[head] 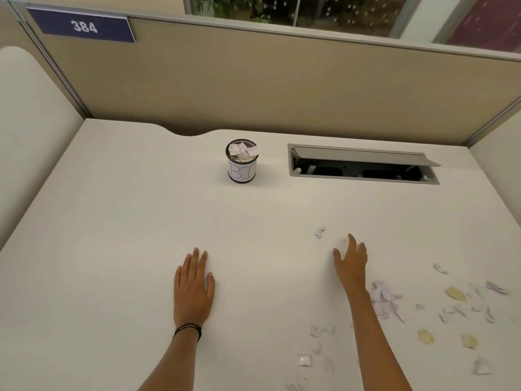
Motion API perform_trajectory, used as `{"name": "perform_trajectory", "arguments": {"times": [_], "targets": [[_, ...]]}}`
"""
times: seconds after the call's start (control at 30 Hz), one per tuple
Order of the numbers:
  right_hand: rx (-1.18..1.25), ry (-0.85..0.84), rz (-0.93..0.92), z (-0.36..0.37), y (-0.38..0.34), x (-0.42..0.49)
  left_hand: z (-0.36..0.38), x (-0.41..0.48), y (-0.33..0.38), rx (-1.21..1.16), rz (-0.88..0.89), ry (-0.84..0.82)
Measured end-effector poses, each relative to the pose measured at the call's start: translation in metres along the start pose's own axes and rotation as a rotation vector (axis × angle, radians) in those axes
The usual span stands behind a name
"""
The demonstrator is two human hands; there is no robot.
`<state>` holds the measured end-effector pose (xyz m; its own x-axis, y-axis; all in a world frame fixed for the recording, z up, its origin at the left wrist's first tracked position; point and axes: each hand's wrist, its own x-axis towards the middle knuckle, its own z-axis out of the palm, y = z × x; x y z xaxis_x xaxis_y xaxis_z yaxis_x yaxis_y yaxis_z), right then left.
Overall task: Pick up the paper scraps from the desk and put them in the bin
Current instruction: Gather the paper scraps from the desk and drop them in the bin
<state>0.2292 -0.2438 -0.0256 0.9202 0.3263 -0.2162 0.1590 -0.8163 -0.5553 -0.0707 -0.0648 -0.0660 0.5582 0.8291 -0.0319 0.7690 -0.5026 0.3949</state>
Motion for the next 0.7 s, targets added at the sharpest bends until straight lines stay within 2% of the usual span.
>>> {"name": "perform_trajectory", "arguments": {"times": [0.5,0.6,0.7], "targets": [[-0.099,-0.17,-0.311,0.055,-0.074,-0.014,0.0,-0.001,0.0,-0.026,-0.003,0.01],[-0.138,-0.209,-0.445,0.071,-0.083,-0.025,0.001,0.0,0.0,-0.024,-0.004,0.01],[-0.139,-0.131,-0.587,0.079,-0.091,-0.036,0.001,0.0,0.0,-0.03,-0.009,0.008]]}}
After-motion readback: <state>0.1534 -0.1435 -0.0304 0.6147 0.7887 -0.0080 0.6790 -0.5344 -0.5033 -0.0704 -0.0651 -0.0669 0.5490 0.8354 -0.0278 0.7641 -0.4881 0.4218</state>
